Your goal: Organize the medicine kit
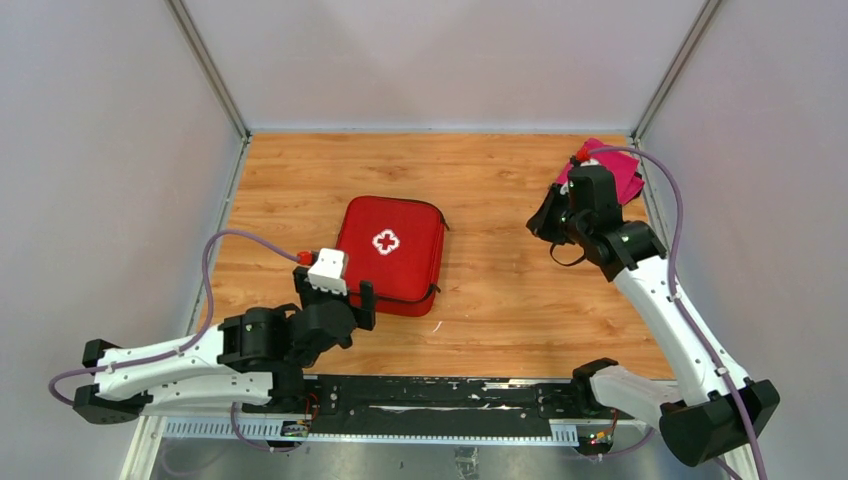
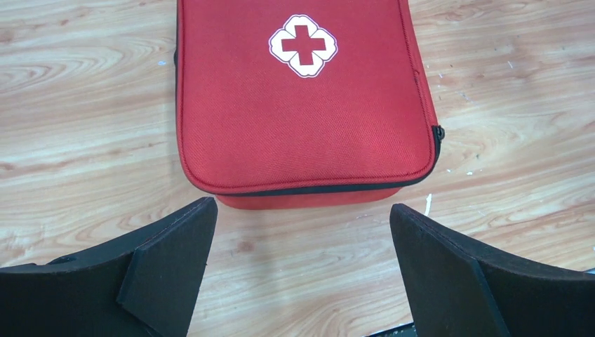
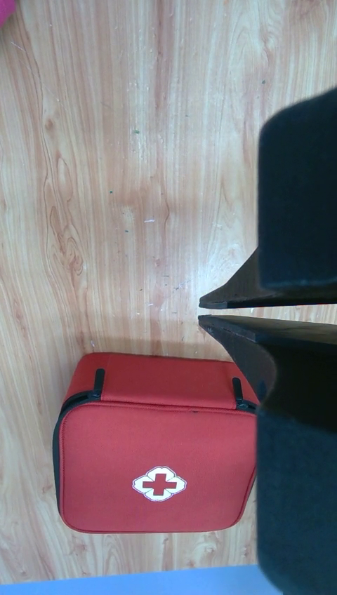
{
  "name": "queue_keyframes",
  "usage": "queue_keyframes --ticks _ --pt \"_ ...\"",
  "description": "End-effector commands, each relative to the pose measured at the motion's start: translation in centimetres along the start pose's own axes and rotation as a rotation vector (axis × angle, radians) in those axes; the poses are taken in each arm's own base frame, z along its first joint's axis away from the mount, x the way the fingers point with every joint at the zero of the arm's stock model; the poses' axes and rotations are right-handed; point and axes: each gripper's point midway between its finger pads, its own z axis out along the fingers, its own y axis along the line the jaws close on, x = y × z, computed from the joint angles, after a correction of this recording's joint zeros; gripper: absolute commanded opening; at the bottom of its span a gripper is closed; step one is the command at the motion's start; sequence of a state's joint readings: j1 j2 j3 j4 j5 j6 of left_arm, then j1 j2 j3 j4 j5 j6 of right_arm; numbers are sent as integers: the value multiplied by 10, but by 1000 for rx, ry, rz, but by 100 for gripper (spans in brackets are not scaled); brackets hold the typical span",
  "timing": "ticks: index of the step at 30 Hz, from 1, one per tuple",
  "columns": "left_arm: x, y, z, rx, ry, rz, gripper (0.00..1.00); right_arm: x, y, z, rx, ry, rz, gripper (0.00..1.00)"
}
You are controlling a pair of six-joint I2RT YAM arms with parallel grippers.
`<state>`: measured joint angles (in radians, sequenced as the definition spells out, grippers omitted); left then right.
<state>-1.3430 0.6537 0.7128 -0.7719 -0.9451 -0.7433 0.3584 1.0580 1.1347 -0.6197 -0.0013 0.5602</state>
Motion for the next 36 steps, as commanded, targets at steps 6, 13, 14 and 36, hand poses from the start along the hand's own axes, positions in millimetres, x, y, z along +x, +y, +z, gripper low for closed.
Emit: queue_keyframes --ticks 6,13,14,36 --pt "-44 -24 24 67 0 50 100 19 -1 13 -5 53 20 15" --pt "-66 8 97 98 83 -183 100 41 -1 21 -30 120 48 19" --pt "-66 17 104 96 90 -234 100 45 -2 23 -32 131 49 20" --pt "-1 73 152 241 180 -664 100 83 6 35 -100 310 46 19"
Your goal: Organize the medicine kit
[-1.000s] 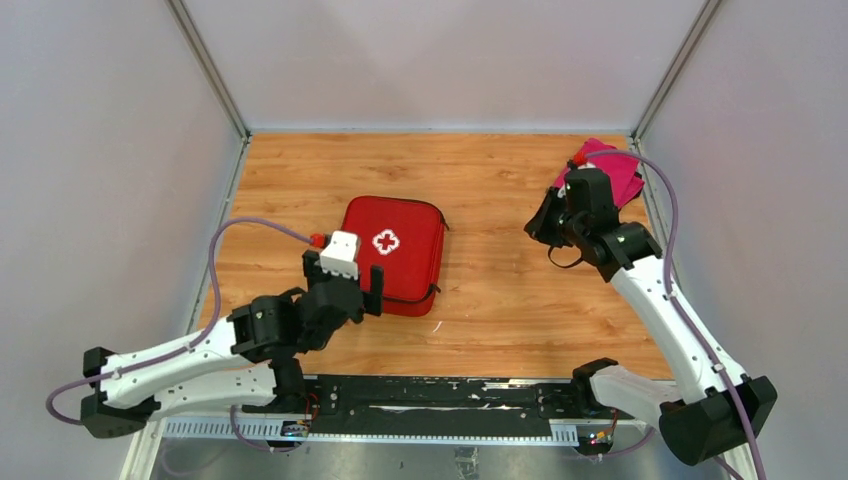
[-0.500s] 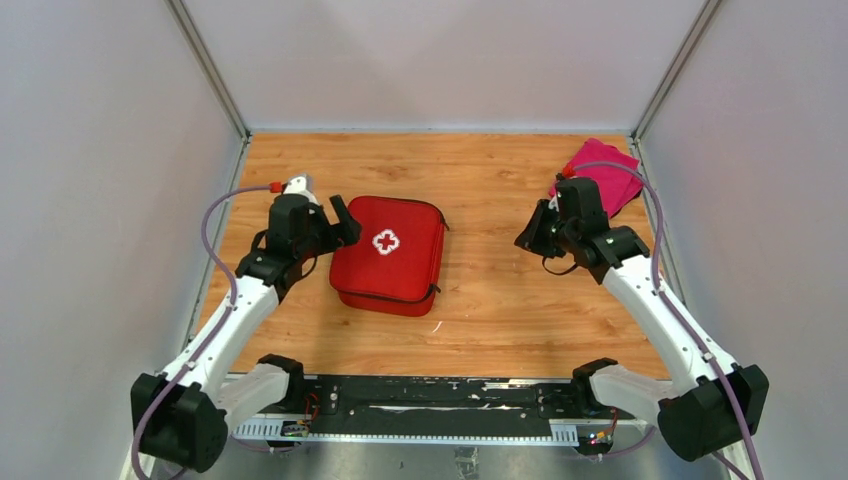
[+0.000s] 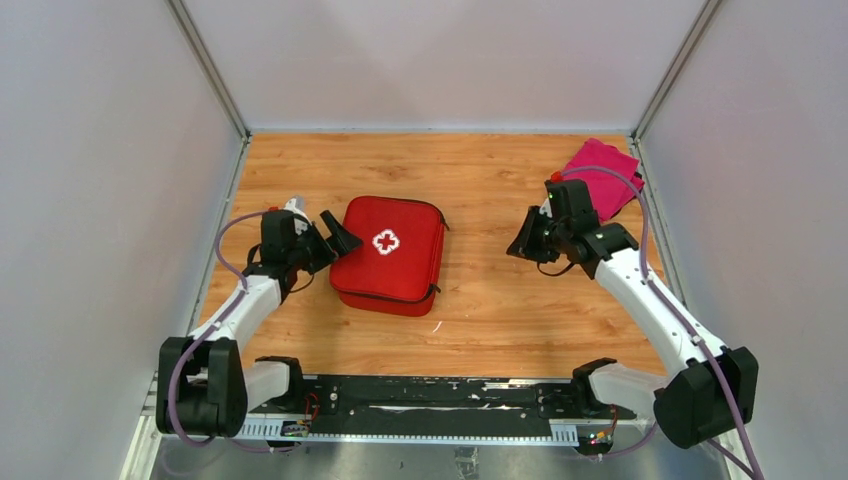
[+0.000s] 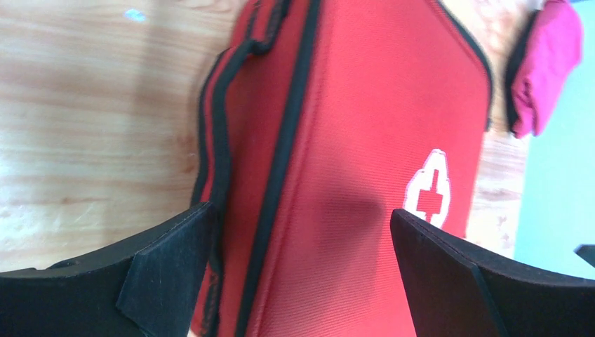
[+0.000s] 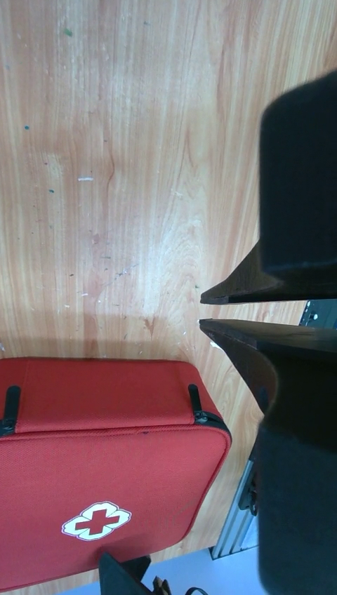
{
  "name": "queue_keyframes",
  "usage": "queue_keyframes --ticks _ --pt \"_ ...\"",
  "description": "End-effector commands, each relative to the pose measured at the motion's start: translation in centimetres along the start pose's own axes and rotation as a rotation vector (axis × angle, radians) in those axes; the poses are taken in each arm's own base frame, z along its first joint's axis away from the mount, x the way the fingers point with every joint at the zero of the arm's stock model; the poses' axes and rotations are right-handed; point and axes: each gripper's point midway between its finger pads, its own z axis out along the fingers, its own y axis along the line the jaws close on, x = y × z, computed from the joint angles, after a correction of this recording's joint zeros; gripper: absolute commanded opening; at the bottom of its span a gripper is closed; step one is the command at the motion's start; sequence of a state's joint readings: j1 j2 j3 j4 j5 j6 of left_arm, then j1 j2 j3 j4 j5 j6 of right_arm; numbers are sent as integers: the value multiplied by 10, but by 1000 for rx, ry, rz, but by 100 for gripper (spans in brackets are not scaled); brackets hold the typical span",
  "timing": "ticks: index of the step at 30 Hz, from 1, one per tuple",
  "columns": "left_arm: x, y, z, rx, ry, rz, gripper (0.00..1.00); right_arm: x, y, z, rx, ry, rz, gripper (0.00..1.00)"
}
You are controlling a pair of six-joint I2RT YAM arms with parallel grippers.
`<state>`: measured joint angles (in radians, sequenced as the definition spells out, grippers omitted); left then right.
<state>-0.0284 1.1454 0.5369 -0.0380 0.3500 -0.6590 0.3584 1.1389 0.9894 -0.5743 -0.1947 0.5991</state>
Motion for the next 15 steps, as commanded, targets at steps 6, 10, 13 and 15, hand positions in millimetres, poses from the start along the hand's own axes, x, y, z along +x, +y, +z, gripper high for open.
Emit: queue_keyframes --ticks 6,10,13,15 --pt "14 -52 -7 248 37 82 100 19 10 12 -55 119 3 18" --pt "39 -65 -5 253 72 117 100 22 18 16 -112 148 -75 22" --pt "44 -65 -4 240 66 119 100 17 19 17 -139 103 -172 30" --pt "40 -63 -5 225 49 127 100 9 16 18 -136 45 -226 33"
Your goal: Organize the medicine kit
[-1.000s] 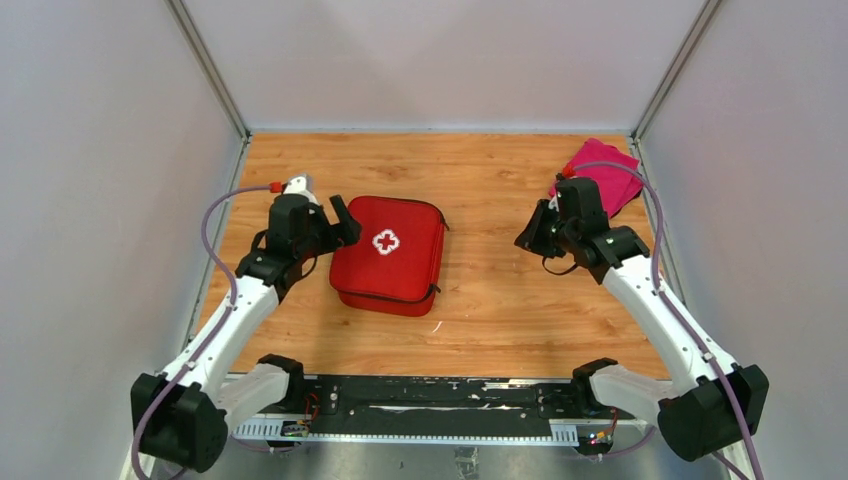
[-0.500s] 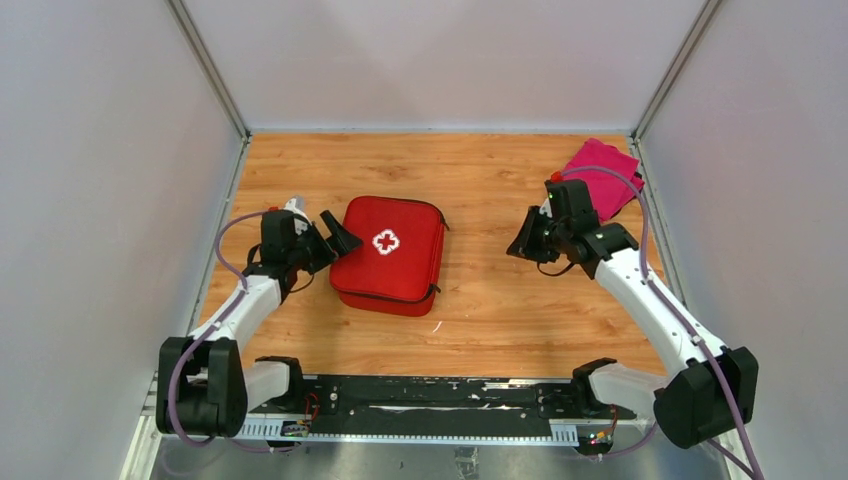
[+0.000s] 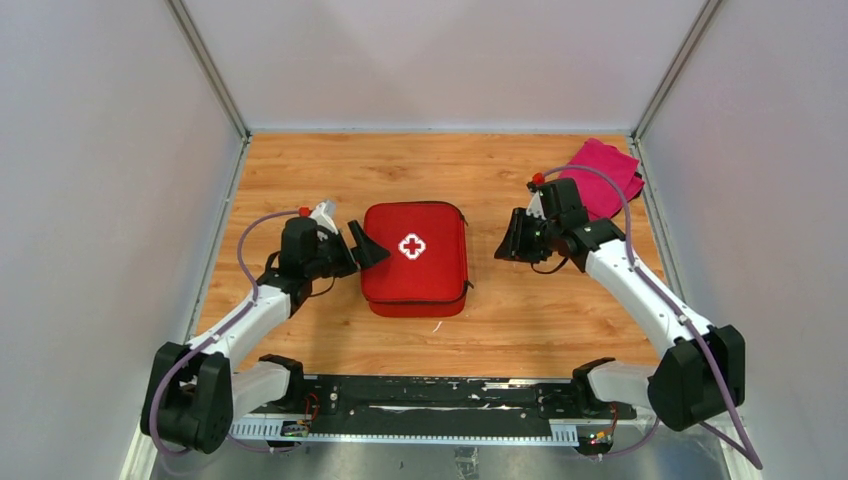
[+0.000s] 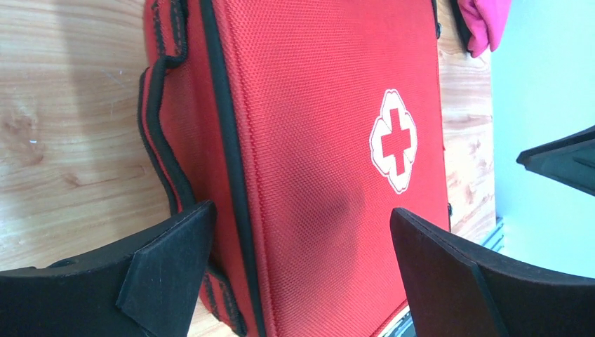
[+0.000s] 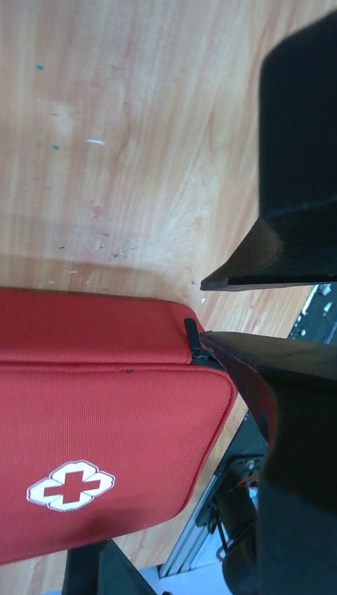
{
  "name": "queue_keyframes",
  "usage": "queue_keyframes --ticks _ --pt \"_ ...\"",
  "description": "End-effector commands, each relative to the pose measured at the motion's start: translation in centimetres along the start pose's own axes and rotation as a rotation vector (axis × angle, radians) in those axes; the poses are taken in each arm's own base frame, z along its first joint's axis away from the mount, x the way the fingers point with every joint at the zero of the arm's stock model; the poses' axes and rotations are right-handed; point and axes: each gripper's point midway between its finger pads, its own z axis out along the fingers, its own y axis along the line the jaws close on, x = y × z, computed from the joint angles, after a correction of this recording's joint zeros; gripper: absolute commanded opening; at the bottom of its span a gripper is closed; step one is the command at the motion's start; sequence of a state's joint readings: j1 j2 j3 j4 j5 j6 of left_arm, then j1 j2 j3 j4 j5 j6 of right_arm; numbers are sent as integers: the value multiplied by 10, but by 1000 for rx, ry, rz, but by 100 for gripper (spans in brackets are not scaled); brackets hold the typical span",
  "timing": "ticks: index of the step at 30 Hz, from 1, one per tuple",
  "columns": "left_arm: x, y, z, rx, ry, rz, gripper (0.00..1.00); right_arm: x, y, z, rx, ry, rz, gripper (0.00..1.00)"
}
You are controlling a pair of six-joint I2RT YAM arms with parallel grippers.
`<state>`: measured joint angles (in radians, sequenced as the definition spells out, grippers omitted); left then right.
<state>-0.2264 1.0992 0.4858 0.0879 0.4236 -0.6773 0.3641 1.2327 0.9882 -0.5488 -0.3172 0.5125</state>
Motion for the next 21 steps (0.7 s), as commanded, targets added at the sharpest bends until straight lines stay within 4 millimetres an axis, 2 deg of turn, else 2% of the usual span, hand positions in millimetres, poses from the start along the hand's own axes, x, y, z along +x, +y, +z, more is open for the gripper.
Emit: queue_keyframes --ticks 1,6,8,10,12,14,16,21 --pt "-6 0 -3 -16 -40 8 100 -14 3 -2 -27 -107 -179 35" --pt "-14 -2 -5 -40 -36 48 100 -27 -12 -2 29 -206 -302 39" --pt "-16 -2 -5 -45 -34 65 100 -27 -17 -2 42 -231 -332 39" --pt "-16 -2 -6 -54 -20 79 100 -21 -16 -3 23 -204 -369 39" --pt "-16 -2 -6 -57 -15 87 100 -8 -8 -2 -57 -152 -410 46" --pt "-17 -3 -5 -49 -13 91 100 -5 -8 5 -74 -151 -383 48" --pt "-18 -6 -2 -31 -3 92 100 0 -11 15 -74 -117 -335 47" --pt "-18 -7 10 -22 46 96 100 15 -18 41 -2 23 -253 36"
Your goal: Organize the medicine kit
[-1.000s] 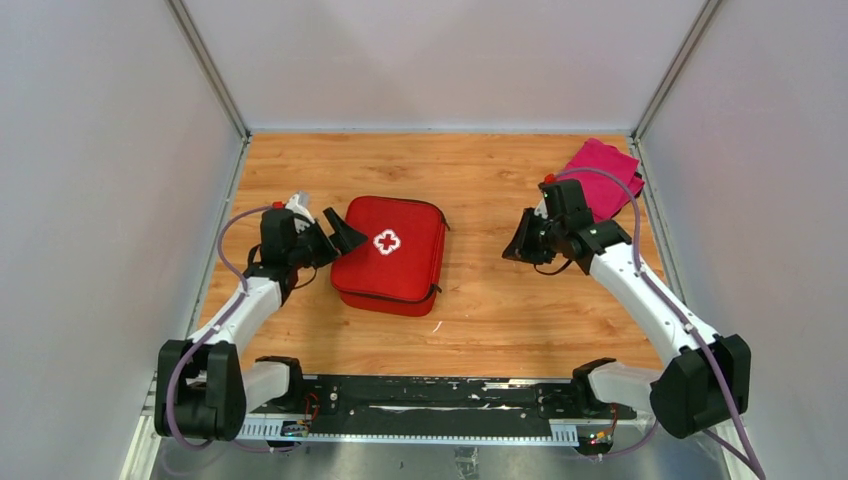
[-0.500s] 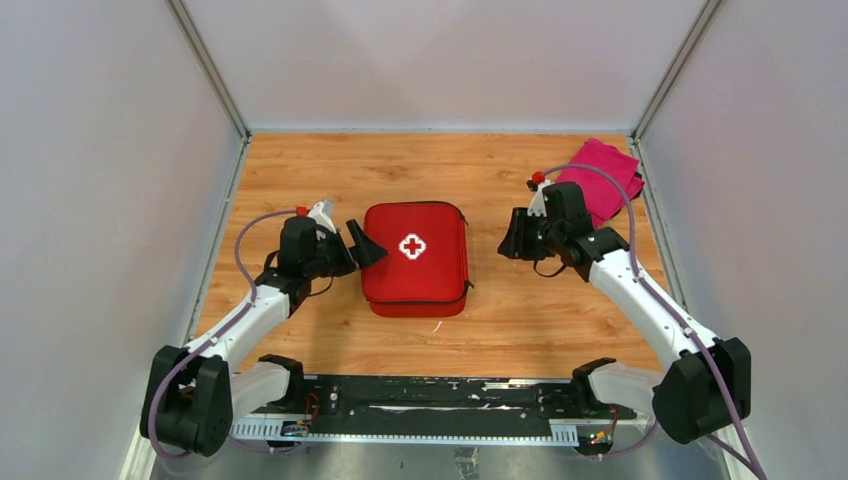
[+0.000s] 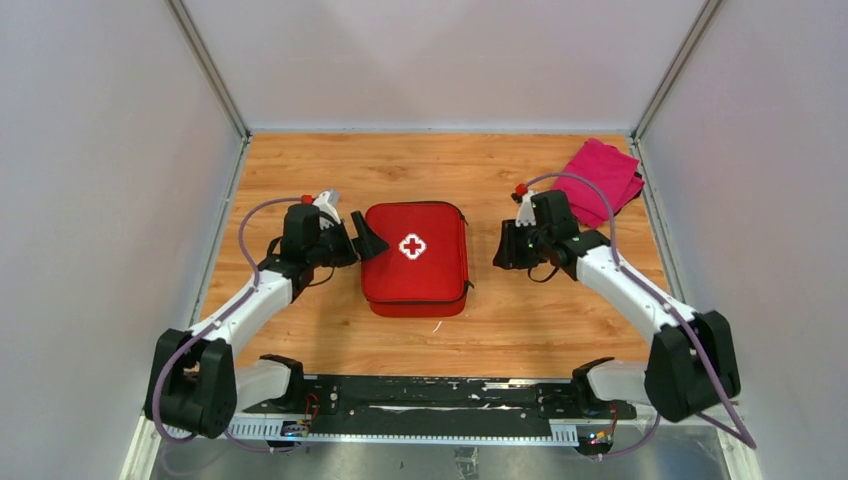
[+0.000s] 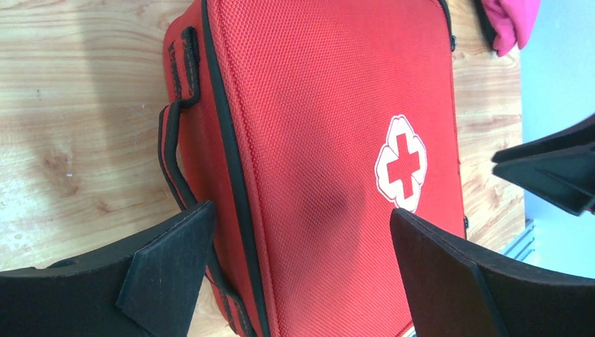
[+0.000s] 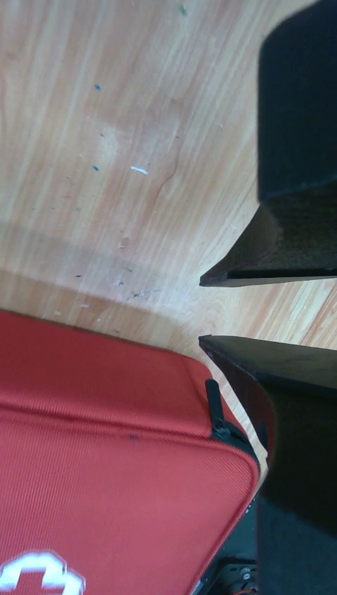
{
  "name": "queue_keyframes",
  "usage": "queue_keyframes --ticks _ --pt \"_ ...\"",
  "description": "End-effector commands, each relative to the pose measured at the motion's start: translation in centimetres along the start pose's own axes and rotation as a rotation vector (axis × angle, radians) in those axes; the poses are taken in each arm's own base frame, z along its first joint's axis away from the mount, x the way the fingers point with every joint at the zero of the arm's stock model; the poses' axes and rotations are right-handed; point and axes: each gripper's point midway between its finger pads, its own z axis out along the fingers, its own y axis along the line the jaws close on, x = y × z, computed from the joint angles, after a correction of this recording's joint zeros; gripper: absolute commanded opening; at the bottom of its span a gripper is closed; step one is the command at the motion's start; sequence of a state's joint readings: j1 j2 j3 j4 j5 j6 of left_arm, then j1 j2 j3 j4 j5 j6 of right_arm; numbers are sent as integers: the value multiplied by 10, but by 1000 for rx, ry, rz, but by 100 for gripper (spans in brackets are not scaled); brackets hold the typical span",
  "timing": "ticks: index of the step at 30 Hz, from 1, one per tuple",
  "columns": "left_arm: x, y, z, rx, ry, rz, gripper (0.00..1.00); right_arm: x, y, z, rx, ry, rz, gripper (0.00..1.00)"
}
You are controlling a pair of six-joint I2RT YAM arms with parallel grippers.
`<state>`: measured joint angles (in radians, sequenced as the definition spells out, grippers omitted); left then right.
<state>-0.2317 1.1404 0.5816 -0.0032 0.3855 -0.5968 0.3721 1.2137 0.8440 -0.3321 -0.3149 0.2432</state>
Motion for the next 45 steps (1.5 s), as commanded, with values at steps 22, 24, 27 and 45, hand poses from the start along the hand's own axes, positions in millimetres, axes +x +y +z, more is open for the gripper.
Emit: queue_keyframes --ticks 22,24,27,45 --pt "-78 -12 43 -195 25 177 100 8 55 41 -13 7 -98 41" --pt "-84 -7 36 -210 8 173 100 11 45 30 21 -30 -105 45" --pt "-84 -5 28 -211 2 187 100 15 47 18 -28 -60 -134 51" --pt "-47 -1 7 -171 69 218 100 41 117 43 -644 55 -244 68"
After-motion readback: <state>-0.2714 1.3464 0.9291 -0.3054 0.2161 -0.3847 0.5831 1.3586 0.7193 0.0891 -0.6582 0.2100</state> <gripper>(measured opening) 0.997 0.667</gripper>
